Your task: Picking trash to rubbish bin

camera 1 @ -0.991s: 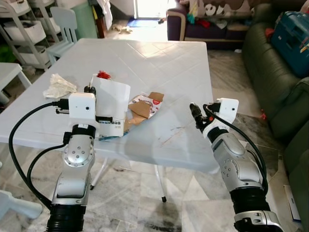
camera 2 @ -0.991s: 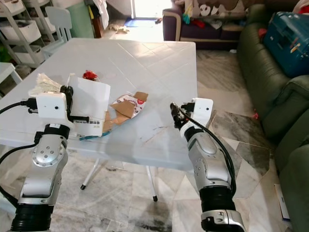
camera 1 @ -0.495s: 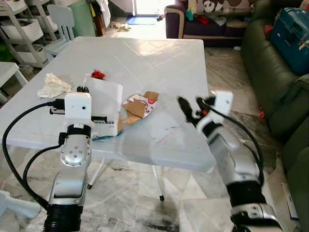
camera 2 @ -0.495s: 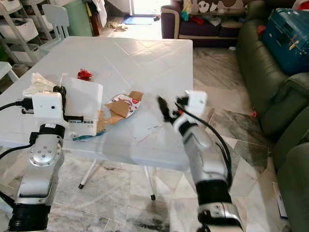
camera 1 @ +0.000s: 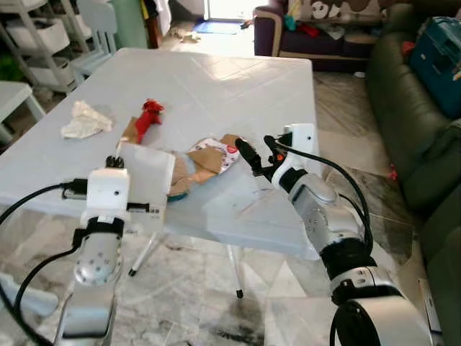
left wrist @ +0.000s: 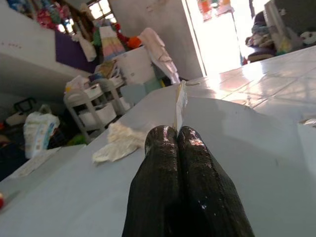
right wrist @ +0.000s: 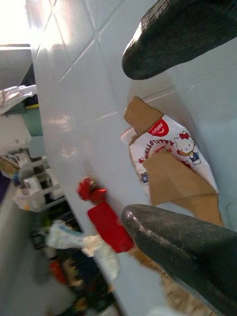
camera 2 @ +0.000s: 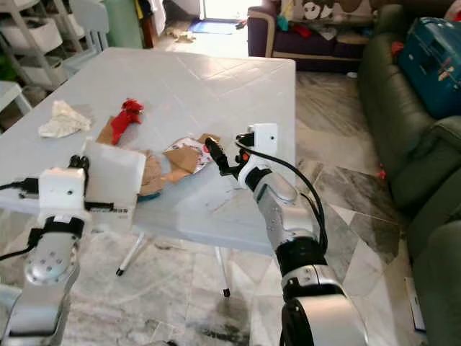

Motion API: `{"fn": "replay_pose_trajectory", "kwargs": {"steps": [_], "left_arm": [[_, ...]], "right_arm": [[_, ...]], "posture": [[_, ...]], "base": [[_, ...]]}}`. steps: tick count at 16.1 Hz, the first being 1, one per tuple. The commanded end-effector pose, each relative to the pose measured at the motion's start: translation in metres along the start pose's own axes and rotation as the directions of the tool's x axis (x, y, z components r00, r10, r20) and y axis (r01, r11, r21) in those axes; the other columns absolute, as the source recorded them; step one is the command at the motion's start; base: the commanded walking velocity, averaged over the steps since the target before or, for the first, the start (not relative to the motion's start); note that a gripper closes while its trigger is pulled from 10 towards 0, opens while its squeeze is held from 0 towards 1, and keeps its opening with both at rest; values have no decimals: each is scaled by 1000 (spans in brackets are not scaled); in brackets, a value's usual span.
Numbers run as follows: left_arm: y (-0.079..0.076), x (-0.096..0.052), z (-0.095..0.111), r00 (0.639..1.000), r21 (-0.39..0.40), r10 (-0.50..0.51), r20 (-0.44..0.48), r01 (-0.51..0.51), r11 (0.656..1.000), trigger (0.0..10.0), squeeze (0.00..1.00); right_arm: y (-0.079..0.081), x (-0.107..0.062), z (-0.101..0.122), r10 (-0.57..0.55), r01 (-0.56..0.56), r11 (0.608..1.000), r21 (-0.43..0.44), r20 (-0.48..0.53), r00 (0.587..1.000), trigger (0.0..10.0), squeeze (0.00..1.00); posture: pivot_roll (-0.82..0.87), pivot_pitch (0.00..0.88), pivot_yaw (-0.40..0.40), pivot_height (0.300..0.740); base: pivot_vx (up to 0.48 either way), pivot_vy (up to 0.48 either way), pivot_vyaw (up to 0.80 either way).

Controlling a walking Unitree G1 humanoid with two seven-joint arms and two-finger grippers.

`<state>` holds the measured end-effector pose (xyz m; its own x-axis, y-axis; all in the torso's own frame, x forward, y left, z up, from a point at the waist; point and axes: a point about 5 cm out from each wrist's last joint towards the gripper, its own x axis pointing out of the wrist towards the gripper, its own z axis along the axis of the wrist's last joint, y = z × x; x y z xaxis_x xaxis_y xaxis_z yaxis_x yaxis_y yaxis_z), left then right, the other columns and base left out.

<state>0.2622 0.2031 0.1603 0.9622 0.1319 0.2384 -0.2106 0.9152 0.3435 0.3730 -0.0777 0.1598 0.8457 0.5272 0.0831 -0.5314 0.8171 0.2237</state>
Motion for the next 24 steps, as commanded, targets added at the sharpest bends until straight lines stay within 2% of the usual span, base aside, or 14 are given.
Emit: {"fn": "replay_pose_trajectory", "kwargs": {"steps": [1, 3, 8, 11, 12, 13, 14, 15, 18, 21, 24], "left_arm": [[6, -6, 2, 1000, 25, 2, 2, -2, 1000, 10000, 0], [11, -17, 1, 1000, 47, -4, -16, 4, 999, 10000, 0], [9, -21, 6, 999, 43, -22, -24, 23, 999, 10000, 0], [9, -21, 7, 999, 36, -29, -28, 30, 999, 10000, 0], [6, -20, 9, 999, 22, -44, -24, 44, 999, 10000, 0], [4, -19, 10, 998, 18, -51, -20, 51, 999, 10000, 0], [3, -18, 10, 998, 14, -59, -19, 59, 998, 10000, 0], [3, -18, 11, 998, 14, -60, -18, 60, 998, 10000, 0], [2, -18, 11, 998, 9, -65, -20, 65, 998, 10000, 0], [1, -19, 12, 997, 4, -70, -23, 70, 998, 10000, 0], [1, -19, 13, 997, 5, -70, -22, 70, 998, 10000, 0]], "right_arm": [[2, 5, 0, 13, -14, 996, -88, -13, 1000, 10000, 1000], [6, 10, -6, 21, -27, 989, -146, -42, 999, 10000, 1000], [14, 25, -2, -21, 14, 991, -136, -46, 999, 10000, 1000], [13, 29, 4, -104, 100, 985, -140, -21, 994, 10000, 992], [10, 29, 2, -154, 147, 978, -151, -36, 987, 10000, 749], [7, 28, 1, -181, 172, 974, -148, -45, 982, 10000, 361], [6, 27, -1, -200, 190, 972, -138, -60, 978, 10000, 149], [6, 27, -3, -201, 190, 973, -131, -69, 977, 10000, 0], [15, 30, -9, -184, 185, 983, 8, -89, 979, 10000, 0], [29, 34, -17, -141, 153, 983, 100, -113, 983, 10000, 0], [39, 36, -22, -115, 130, 983, 126, -125, 986, 10000, 0]], "posture": [[209, 108, -40, 740], [236, 121, -40, 740], [254, 137, -34, 740], [254, 139, -29, 740], [252, 137, -26, 740], [251, 136, -26, 740], [250, 136, -25, 740], [251, 136, -25, 740], [258, 138, -27, 740], [267, 139, -26, 740], [273, 143, -30, 740]], "base": [[0, 0, 0], [0, 0, 0], [0, 0, 0], [0, 0, 0], [0, 0, 0], [0, 0, 0], [0, 0, 0], [0, 0, 0], [0, 0, 0], [0, 0, 0], [0, 0, 0]]}}
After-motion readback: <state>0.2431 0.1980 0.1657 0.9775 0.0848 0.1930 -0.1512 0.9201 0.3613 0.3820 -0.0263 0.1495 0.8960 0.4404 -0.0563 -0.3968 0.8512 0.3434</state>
